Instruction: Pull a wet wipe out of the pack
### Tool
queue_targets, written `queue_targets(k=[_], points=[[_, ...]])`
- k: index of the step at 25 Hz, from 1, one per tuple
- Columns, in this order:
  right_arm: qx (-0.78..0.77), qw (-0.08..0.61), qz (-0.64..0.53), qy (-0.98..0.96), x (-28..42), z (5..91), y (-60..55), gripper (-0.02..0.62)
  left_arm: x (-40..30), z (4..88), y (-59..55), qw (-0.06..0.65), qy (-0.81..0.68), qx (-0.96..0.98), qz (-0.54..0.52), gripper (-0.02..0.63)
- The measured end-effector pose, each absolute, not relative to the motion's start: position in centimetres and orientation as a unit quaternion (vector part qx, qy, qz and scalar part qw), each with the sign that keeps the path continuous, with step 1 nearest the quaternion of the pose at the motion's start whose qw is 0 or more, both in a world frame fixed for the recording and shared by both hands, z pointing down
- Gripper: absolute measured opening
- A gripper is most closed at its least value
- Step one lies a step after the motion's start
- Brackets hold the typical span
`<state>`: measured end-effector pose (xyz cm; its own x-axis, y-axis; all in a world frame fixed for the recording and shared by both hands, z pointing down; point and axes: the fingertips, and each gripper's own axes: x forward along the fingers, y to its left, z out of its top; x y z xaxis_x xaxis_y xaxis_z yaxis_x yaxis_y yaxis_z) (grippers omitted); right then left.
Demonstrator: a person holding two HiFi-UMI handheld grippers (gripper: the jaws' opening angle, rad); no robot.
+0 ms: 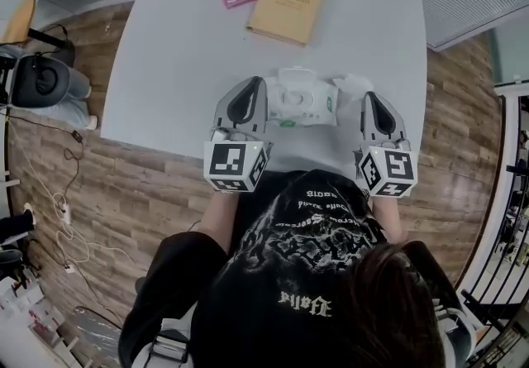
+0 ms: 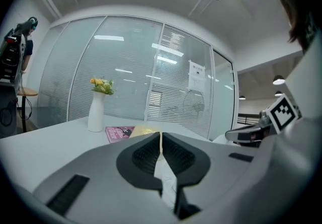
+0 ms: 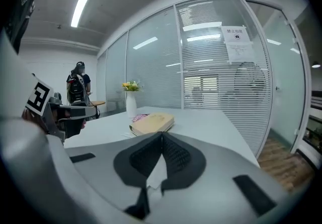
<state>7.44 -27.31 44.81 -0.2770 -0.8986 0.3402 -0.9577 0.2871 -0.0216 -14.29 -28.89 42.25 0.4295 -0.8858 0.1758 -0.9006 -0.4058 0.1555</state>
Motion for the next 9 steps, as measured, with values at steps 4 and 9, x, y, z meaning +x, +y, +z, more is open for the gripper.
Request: queue_targets(k=[4, 9], points=[[0.591, 0.132, 0.102, -0.789, 7.72, 44.29, -27.33, 0.000, -13.93, 42.20, -28.63, 0.110, -0.529, 0.841, 0.035, 0.014], [0.589, 0.140, 0.097, -0.790, 7.78, 44.42, -27.40, 0.000, -13.64, 42.32, -28.62, 0.111, -0.528, 0.841, 0.035, 0.014]])
